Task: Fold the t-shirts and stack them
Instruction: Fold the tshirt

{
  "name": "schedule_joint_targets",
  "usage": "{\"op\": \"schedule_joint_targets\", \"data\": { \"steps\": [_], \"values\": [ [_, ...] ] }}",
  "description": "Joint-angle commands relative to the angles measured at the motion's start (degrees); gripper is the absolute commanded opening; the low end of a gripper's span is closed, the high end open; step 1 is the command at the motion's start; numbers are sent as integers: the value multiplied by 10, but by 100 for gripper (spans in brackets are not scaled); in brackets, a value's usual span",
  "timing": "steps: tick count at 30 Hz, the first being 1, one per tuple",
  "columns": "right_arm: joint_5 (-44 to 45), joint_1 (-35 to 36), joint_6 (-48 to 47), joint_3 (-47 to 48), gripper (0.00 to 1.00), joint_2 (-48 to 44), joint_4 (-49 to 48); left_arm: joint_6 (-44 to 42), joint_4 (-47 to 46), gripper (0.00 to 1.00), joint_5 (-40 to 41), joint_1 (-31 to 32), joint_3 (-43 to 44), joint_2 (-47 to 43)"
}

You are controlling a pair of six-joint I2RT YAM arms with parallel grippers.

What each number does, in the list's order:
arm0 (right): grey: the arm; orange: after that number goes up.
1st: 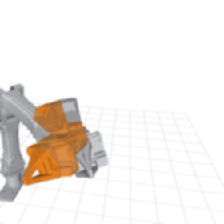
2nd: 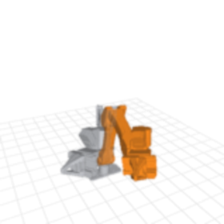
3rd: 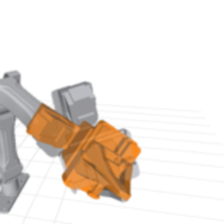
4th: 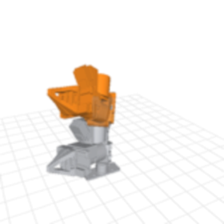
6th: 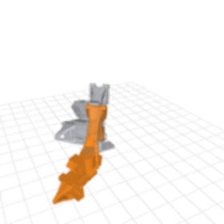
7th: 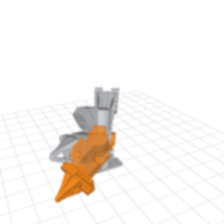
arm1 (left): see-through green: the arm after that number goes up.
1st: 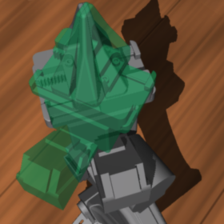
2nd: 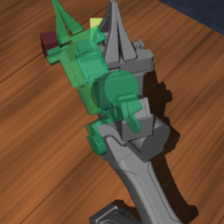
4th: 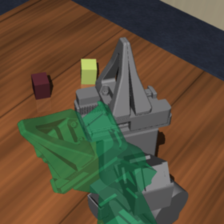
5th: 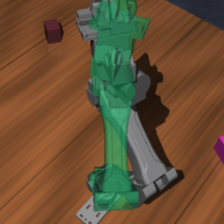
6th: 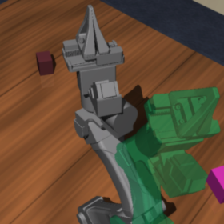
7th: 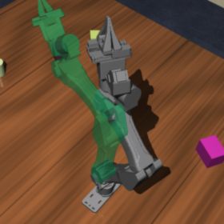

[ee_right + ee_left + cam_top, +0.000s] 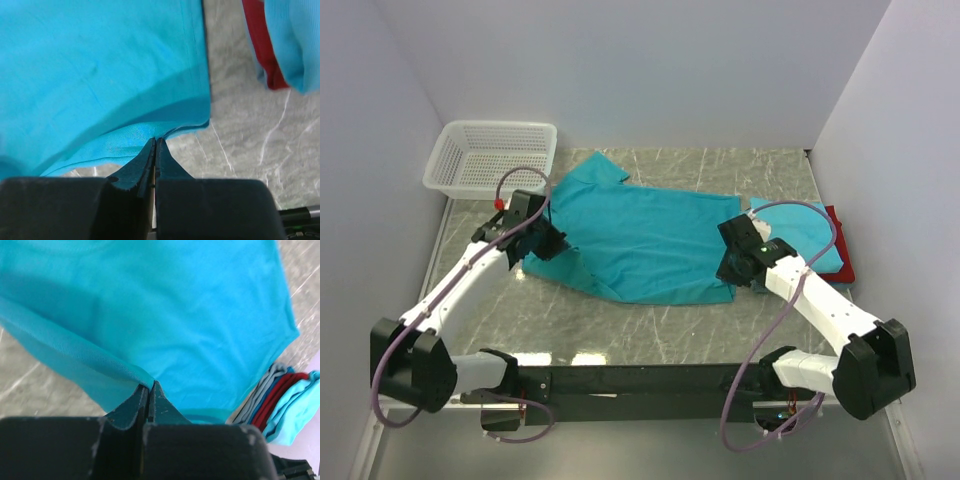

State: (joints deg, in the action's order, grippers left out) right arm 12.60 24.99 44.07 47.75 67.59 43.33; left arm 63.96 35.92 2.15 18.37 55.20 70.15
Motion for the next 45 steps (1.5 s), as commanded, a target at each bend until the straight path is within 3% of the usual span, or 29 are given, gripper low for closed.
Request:
{"op": "schedule_joint_targets", "data": {
  "steps": [1, 15, 45],
  "values": [
    [-1, -18, -29, 42, 0, 14, -16, -38, -36, 0, -8, -14, 51, 29],
    [-8, -72, -66, 110, 0, 93, -18, -93, -101, 0, -69, -47, 144, 144],
    [0, -122, -53, 99, 0, 171, -76, -293, -146, 0, -115, -47, 356, 394]
  ]
}}
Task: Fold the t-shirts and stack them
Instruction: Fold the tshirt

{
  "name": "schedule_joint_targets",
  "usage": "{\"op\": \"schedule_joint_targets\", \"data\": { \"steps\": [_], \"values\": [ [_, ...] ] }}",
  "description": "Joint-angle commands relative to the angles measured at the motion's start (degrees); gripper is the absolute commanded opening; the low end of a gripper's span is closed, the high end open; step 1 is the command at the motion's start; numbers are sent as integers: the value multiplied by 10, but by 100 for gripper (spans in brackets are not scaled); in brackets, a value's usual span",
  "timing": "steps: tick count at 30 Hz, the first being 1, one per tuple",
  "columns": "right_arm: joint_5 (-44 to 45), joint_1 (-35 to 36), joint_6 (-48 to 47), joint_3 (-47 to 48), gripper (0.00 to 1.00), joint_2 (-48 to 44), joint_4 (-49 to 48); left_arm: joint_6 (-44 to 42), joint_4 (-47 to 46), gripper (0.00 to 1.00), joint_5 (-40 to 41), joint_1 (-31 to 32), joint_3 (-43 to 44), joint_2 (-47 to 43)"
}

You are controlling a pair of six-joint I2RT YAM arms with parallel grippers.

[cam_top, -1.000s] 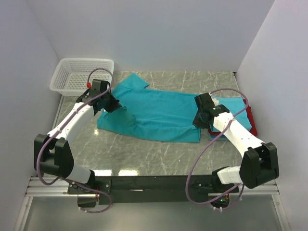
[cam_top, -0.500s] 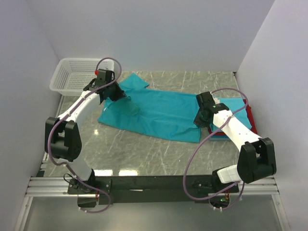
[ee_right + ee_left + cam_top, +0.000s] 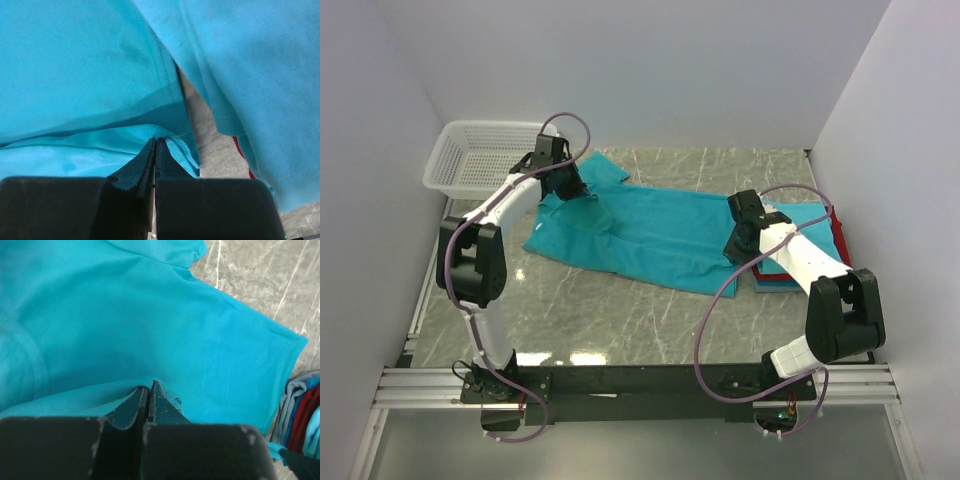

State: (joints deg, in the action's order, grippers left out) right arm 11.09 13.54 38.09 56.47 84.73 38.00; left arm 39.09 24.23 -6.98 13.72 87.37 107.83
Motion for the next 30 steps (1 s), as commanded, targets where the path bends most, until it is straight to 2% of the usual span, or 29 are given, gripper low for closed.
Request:
{"op": "schedule_joint_targets", "data": {
  "steps": [1, 10, 15, 16, 18, 19, 20, 22, 23, 24, 25, 26, 27, 30],
  "values": [
    [18, -8, 8, 10, 0, 4, -24, -50, -34, 0, -42, -1, 39, 22],
    [37, -16, 24, 6, 0, 27, -41, -89, -64, 0, -66, -1, 82, 85],
    [51, -22, 33, 6, 1, 40, -40, -99, -47, 0, -22, -1, 108, 101],
    [53, -22, 34, 7, 2, 40, -40, -98, -44, 0, -17, -1, 109, 102],
    [55, -22, 38, 7, 13, 40, -37, -93, -30, 6, 0, -2, 115, 102],
    [56, -23, 39, 9, 20, 39, -37, -92, -21, 10, 6, -1, 117, 101],
    [57, -23, 38, 9, 38, 38, -38, -93, -16, 27, 11, -1, 119, 99],
    [53, -23, 35, 14, 51, 32, -40, -85, -12, 43, 28, -1, 113, 90],
    [51, -22, 31, 16, 59, 29, -40, -82, -9, 59, 33, -1, 112, 79],
    [52, -22, 30, 17, 61, 24, -40, -80, -10, 91, 39, -1, 106, 74],
    [50, -21, 25, 18, 64, 19, -41, -81, -11, 99, 37, -1, 106, 69],
    [46, -21, 20, 17, 65, 15, -49, -83, -8, 99, 30, -1, 108, 68],
    [41, -21, 16, 15, 76, 6, -54, -80, -3, 100, 27, -1, 112, 68],
    [29, -14, 1, 9, 80, -15, -64, -75, -1, 99, 1, -1, 103, 62]
  ]
}}
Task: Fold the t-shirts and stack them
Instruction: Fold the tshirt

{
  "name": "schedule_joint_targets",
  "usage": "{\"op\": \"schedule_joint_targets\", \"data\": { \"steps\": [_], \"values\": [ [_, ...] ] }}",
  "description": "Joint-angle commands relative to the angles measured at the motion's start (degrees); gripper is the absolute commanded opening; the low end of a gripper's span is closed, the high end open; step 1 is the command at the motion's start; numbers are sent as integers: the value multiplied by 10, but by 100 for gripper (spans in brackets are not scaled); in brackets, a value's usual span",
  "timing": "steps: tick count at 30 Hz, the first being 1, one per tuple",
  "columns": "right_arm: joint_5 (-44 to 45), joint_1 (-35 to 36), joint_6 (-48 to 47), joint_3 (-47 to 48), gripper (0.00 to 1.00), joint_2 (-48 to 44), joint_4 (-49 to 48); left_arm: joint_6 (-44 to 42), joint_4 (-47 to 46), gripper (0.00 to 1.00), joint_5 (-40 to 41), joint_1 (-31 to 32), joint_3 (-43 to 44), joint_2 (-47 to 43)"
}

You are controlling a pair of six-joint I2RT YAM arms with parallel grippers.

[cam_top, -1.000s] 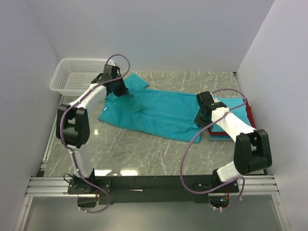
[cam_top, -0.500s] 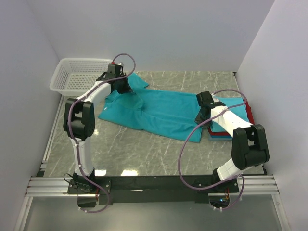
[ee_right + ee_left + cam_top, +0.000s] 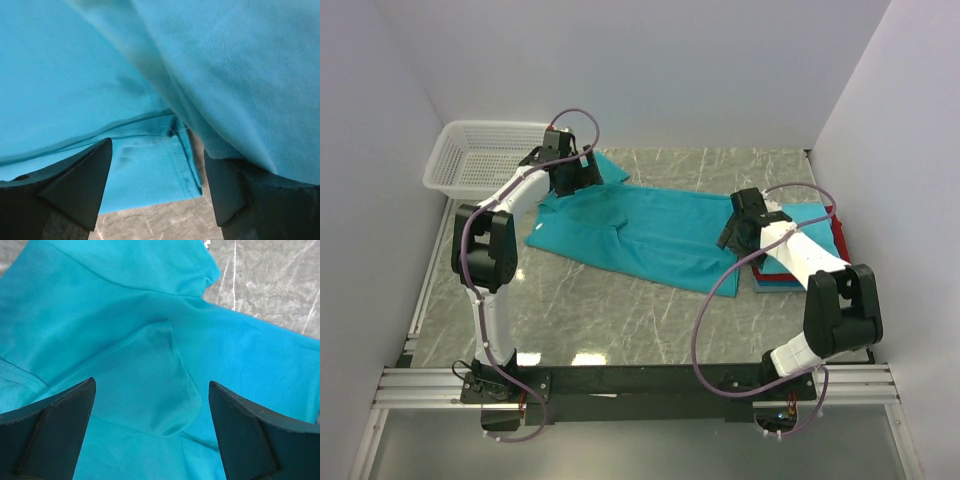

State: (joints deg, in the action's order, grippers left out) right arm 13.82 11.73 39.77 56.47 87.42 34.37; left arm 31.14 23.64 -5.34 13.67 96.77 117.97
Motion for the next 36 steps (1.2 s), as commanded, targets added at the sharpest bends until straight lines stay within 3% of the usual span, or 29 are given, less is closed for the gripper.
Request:
{"op": "schedule_joint_targets", "data": {
  "steps": [1, 8, 14, 21, 30, 36],
  "values": [
    [2, 8, -22, 6, 81, -48, -30, 6, -5, 100, -19, 0, 4, -48],
    [0, 37, -45, -14, 87, -81, -34, 21, -35, 99, -20, 0, -70, -119],
    [-9, 101, -44, -36, 89, -94, -69, 46, -95, 99, -13, 0, -216, -229],
    [-20, 161, -37, -35, 89, -43, -105, 76, -164, 99, 0, 0, -388, -317],
    [-31, 162, -38, -61, 90, -17, -140, 74, -187, 100, 21, -1, -416, -276],
    [-24, 163, -37, -65, 92, 6, -148, 69, -192, 99, 29, -3, -384, -209]
  ]
}}
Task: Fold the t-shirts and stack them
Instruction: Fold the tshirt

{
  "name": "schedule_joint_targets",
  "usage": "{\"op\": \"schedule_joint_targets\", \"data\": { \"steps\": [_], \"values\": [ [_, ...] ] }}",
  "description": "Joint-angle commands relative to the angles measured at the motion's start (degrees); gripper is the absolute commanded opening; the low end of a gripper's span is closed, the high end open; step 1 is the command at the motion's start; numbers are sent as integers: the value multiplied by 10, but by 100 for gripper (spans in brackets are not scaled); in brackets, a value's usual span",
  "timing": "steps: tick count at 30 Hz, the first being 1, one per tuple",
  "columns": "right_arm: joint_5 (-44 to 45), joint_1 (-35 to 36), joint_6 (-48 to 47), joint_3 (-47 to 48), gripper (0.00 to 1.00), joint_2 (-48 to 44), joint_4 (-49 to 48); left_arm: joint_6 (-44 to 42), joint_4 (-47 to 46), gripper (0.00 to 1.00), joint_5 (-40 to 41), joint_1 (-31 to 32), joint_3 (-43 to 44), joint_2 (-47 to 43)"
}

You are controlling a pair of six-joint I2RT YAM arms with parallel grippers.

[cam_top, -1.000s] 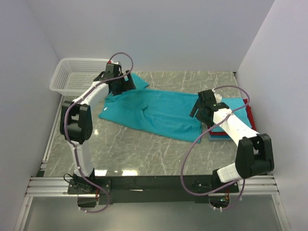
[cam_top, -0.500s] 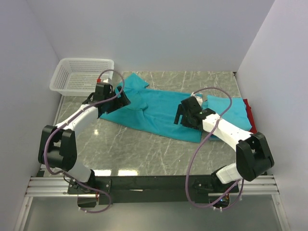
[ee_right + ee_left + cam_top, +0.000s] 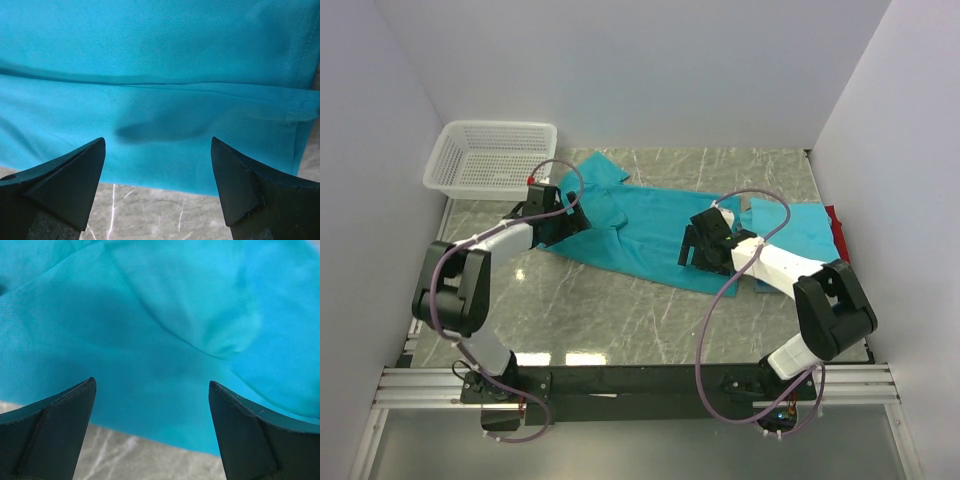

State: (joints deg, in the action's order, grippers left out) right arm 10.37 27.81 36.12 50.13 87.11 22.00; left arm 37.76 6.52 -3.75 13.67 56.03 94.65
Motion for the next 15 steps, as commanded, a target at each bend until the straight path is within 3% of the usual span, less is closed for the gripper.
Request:
{"op": "schedule_joint_targets", "data": {
  "steps": [1, 6, 15],
  "values": [
    [12, 1, 1, -3, 92, 14, -25, 2, -18, 100, 6, -3, 31, 32],
    [18, 1, 6, -7, 94, 29, -24, 12, 15, 99, -7, -5, 35, 55],
    [-4, 1, 14, -52, 95, 16, -37, 38, 55, 99, 12, -6, -48, 12]
  ]
}}
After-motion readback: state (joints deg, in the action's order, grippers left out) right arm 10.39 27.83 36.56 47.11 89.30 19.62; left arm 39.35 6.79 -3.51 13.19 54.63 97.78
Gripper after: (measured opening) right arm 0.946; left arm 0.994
